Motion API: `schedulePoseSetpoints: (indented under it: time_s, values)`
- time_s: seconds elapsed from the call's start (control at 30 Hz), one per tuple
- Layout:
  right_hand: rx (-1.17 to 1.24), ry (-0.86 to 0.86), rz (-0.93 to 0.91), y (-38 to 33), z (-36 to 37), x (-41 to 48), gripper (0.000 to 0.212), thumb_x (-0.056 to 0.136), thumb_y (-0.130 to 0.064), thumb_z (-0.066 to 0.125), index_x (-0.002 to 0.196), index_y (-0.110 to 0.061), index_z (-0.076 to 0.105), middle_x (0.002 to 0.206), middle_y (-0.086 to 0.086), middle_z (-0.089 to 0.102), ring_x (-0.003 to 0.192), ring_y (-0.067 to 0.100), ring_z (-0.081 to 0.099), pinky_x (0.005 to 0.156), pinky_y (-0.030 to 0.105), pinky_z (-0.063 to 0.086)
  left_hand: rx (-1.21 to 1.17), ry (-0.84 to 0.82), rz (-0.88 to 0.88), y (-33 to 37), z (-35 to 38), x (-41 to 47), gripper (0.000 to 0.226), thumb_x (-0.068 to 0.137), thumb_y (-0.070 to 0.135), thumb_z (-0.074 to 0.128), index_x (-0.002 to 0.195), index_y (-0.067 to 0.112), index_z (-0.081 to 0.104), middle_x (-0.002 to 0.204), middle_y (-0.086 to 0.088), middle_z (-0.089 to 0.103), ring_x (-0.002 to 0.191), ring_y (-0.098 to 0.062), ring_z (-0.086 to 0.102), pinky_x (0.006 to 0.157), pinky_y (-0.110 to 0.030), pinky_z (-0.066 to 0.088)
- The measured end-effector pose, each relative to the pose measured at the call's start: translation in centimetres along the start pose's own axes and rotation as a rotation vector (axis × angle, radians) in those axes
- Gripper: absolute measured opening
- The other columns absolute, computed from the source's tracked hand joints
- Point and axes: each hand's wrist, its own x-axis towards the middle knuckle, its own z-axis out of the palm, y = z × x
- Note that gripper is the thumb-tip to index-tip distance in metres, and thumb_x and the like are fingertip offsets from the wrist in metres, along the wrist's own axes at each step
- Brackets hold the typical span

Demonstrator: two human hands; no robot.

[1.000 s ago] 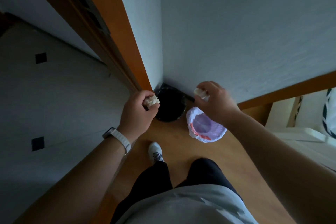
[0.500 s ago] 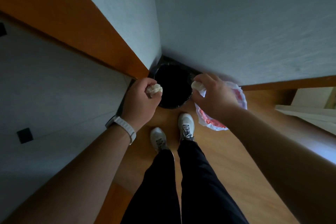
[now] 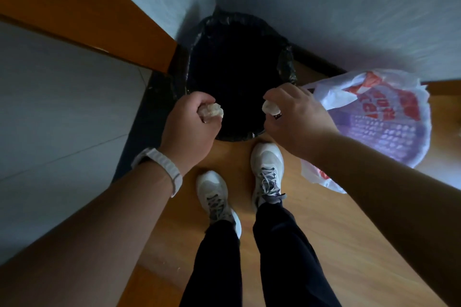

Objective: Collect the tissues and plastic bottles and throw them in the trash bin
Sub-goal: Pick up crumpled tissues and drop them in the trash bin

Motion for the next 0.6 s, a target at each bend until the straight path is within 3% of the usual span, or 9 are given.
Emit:
schedulePoseSetpoints:
  time_s: [0.2, 0.4, 0.5, 0.6]
  values:
    - [-0.078, 0.013, -0.003, 3.3, 4.2, 1.0, 0.035, 0.08, -0.015, 0.065, 0.115, -0.012, 0.063, 0.113, 0.009, 0.061, 0.103, 0.035, 0.057, 0.085, 0.047, 0.046, 0.01, 0.005, 0.017, -3.0, 4.3, 2.8, 0.034, 0.089, 0.015, 0.067, 0.121, 0.021, 0.059, 0.118, 0.008, 0.053, 0.1, -0.003, 0.054, 0.073, -0.005, 0.041]
    - [-0.094, -0.006, 0.019, 3.0, 3.3, 0.7, 0.039, 0.082, -0.021, 0.065, 0.119, -0.011, 0.062, 0.116, 0.009, 0.06, 0.106, 0.034, 0.056, 0.087, 0.047, 0.046, 0.081, 0.011, 0.124, -2.6, 3.5, 2.0, 0.04, 0.088, 0.017, 0.069, 0.127, 0.016, 0.058, 0.12, 0.008, 0.051, 0.104, 0.006, 0.044, 0.08, 0.004, 0.034]
    - [-0.142, -0.012, 0.043, 1.7, 1.2, 0.6, 0.038, 0.085, -0.026, 0.063, 0.121, -0.013, 0.061, 0.117, 0.008, 0.06, 0.107, 0.033, 0.056, 0.088, 0.047, 0.046, 0.141, -0.006, 0.211, -1.4, 1.5, 1.4, 0.038, 0.089, 0.017, 0.067, 0.126, 0.012, 0.06, 0.121, 0.002, 0.057, 0.109, -0.004, 0.052, 0.085, -0.003, 0.037]
    - [-0.172, 0.014, 0.032, -0.1, -1.8, 0.8, 0.038, 0.086, -0.03, 0.061, 0.12, -0.013, 0.061, 0.116, 0.007, 0.061, 0.108, 0.033, 0.056, 0.087, 0.045, 0.046, 0.248, -0.029, 0.295, 0.6, -1.3, 1.2, 0.04, 0.089, 0.019, 0.066, 0.128, 0.011, 0.059, 0.124, -0.004, 0.059, 0.112, -0.017, 0.055, 0.089, -0.021, 0.045]
